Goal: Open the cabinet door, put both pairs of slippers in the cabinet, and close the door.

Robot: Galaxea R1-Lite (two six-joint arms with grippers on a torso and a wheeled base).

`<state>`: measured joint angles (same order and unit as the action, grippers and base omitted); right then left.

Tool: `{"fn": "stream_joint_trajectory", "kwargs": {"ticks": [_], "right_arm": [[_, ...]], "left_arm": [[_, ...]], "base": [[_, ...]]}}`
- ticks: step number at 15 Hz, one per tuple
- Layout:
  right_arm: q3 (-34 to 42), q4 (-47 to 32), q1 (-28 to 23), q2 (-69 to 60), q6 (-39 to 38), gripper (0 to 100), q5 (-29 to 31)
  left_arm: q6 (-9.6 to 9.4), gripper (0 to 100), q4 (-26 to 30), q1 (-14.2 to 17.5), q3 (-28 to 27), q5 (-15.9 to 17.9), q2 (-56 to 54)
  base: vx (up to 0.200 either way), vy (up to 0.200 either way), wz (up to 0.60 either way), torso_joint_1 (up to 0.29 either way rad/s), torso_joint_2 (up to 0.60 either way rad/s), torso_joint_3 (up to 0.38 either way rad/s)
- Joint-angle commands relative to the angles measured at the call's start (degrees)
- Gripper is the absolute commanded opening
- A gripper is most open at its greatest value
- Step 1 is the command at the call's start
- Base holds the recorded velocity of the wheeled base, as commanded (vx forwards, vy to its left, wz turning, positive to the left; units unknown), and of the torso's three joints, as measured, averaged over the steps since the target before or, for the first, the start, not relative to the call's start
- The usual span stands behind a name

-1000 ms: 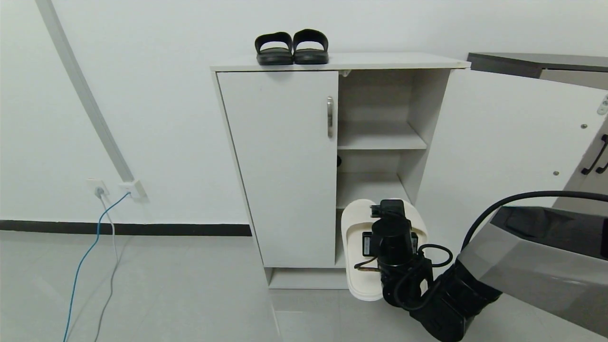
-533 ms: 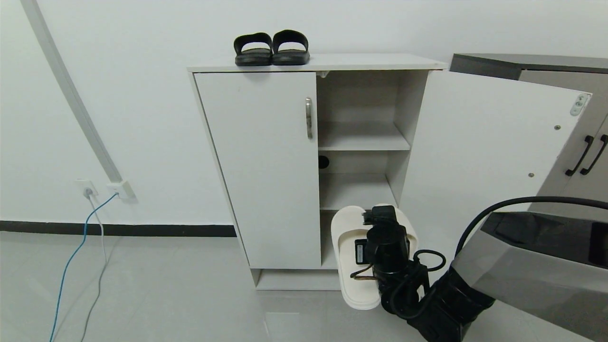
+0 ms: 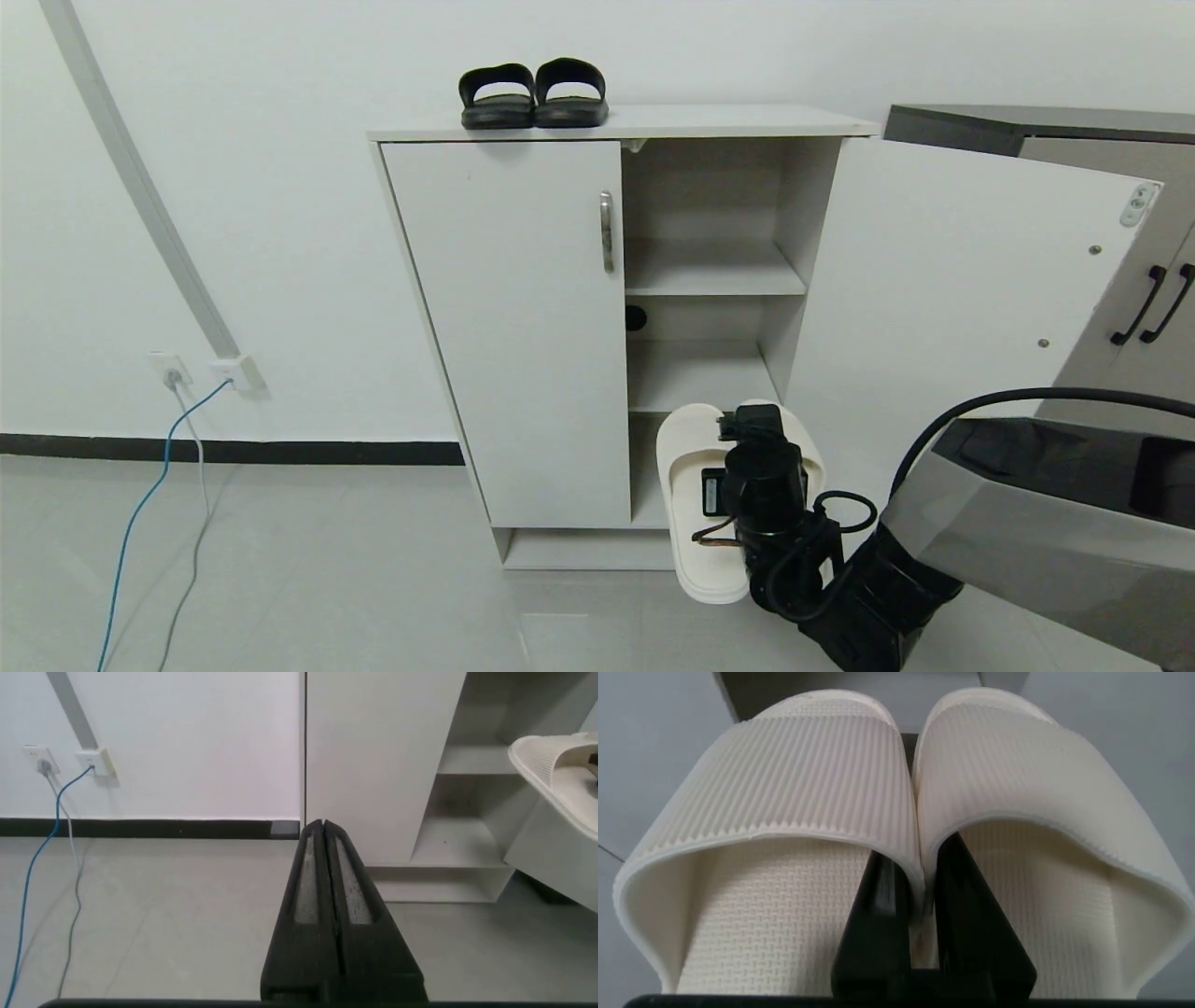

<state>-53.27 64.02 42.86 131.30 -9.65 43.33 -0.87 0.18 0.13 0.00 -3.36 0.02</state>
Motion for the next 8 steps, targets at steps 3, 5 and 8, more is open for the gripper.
{"fn": "stream_joint_trajectory", "kwargs": {"ticks": [3, 5, 8], "right_arm": [[0.01, -0.04, 0.03, 0.18, -0.01, 0, 0.0], [0.01, -0.04, 0.12, 0.27, 0.07, 0, 0.0], [0.01, 0.22, 0.12, 0.71, 0.07, 0, 0.0]], "left_arm": [[-0.01, 0, -0.01, 0.04, 0.0, 0.02, -0.02], [-0.01, 0, -0.01, 0.04, 0.0, 0.11, -0.02], [-0.01, 0, -0.01, 0.04, -0.09, 0.11, -0.02]], "base": [[0.0, 0.0, 0.0, 0.0, 0.0, 0.0], [0.0, 0.0, 0.0, 0.0, 0.0, 0.0], [0.0, 0.0, 0.0, 0.0, 0.0, 0.0]]}}
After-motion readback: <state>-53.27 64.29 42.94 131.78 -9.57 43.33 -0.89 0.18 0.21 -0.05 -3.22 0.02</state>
